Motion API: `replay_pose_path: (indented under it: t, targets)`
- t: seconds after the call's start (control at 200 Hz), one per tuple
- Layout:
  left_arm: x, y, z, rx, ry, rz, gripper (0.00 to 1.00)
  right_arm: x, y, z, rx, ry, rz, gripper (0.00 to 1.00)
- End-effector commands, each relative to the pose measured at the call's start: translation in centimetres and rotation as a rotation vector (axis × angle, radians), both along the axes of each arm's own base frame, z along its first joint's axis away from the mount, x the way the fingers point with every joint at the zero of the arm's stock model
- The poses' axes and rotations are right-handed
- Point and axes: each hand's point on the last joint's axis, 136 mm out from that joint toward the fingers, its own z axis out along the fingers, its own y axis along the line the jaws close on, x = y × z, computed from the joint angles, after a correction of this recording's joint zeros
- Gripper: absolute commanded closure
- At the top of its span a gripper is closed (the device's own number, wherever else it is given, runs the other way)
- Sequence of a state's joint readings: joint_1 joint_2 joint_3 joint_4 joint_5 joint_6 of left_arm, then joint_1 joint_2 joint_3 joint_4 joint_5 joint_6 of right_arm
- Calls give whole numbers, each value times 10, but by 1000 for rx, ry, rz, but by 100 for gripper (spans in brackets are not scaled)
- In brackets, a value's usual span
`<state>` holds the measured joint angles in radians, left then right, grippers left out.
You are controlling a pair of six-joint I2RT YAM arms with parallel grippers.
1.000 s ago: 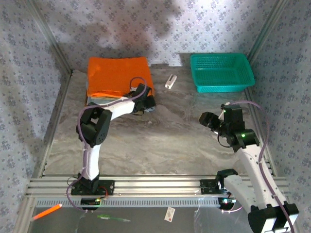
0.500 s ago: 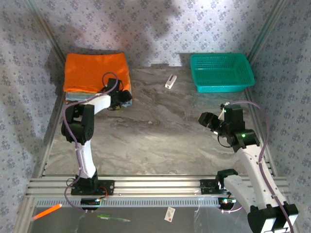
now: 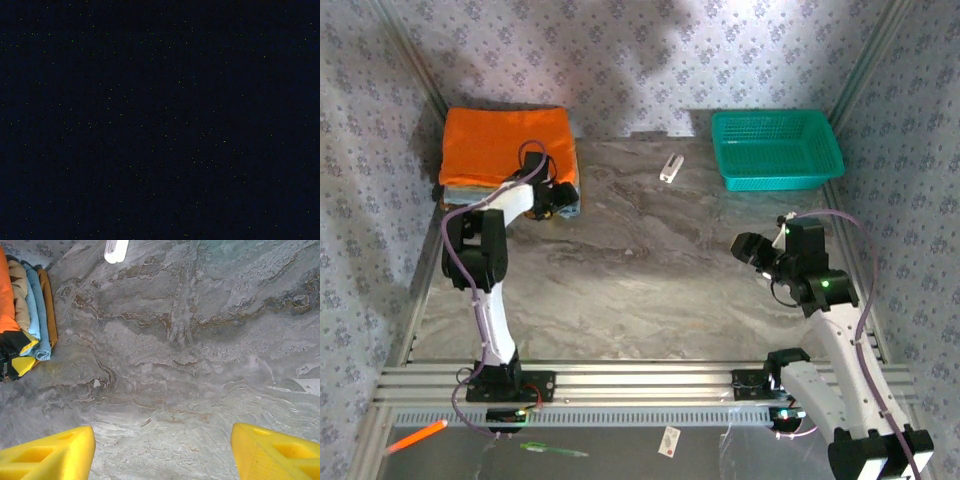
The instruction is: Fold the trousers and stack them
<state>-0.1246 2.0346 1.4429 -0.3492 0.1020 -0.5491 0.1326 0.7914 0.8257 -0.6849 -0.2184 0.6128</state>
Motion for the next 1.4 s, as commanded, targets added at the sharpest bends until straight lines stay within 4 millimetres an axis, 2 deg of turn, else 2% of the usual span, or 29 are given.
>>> replay_pose_path:
  t: [0.0, 0.115, 0.19, 0.265, 0.34, 0.365, 0.38, 0.395, 0.465, 0.54, 0.625, 0.695, 0.78, 0.839, 0.879, 0.959, 0.999, 1.094, 1.179, 1.254, 1.319, 1.394]
  targets:
    - [-3, 41, -8, 61, 32, 89, 20, -3, 0, 14, 0, -24, 14, 27]
    - [-12, 46, -2, 63, 26, 94, 20, -3, 1, 21, 4, -35, 21, 27]
    - [-18, 42, 12, 45, 4, 78, 16, -3, 2, 27, 8, -49, 29, 26]
    - [-28, 35, 42, 45, -55, 52, 10, -3, 7, 37, 26, -81, 57, 25]
    - [-47, 27, 85, 75, -142, 28, 1, -4, 10, 54, 41, -133, 74, 22]
    - [-55, 22, 100, 88, -175, 14, 0, -4, 11, 61, 43, -154, 76, 17]
    - [-61, 21, 109, 98, -193, 8, 0, -4, 11, 66, 45, -169, 76, 4]
    - [-66, 20, 117, 114, -211, 7, 0, -5, 11, 71, 46, -184, 76, 0]
    - [-96, 13, 156, 172, -298, -8, 0, -6, 9, 90, 38, -246, 71, 0]
    - [-131, 7, 189, 191, -394, -22, 0, -9, 8, 109, 30, -305, 70, 0]
    - [-170, 9, 216, 214, -499, -3, 1, -9, 2, 116, 72, -331, -11, 0]
    - [-199, 26, 229, 260, -552, 67, 0, -7, -6, 113, 103, -330, -101, 0]
    - [-232, 61, 225, 258, -553, 261, 0, -4, -21, 99, 22, -321, -178, 0]
    - [-241, 65, 220, 254, -622, 248, 0, 0, -35, 88, -58, -323, -230, 0]
    - [-242, 61, 217, 243, -696, 202, 0, 8, -39, 85, -108, -365, -237, 0]
    - [-246, 60, 201, 256, -824, 157, 0, 23, -37, 81, -294, -489, -136, 0]
    - [-247, 53, 194, 316, -885, 59, 1, 29, -34, 77, -395, -547, -64, 0]
    - [-251, 55, 189, 439, -1005, -3, 0, 37, -30, 66, -523, -651, 11, 0]
    - [-252, 59, 189, 511, -1104, 6, 0, 42, -29, 47, -642, -720, 79, 0]
    - [-247, 76, 172, 533, -1091, 122, 0, 47, -26, 24, -740, -737, 163, 0]
    - [-239, 80, 150, 539, -1033, 116, 0, 50, -32, 3, -795, -687, 199, 0]
    - [-232, 88, 127, 535, -1002, 140, 0, 56, -44, -5, -767, -657, 148, 0]
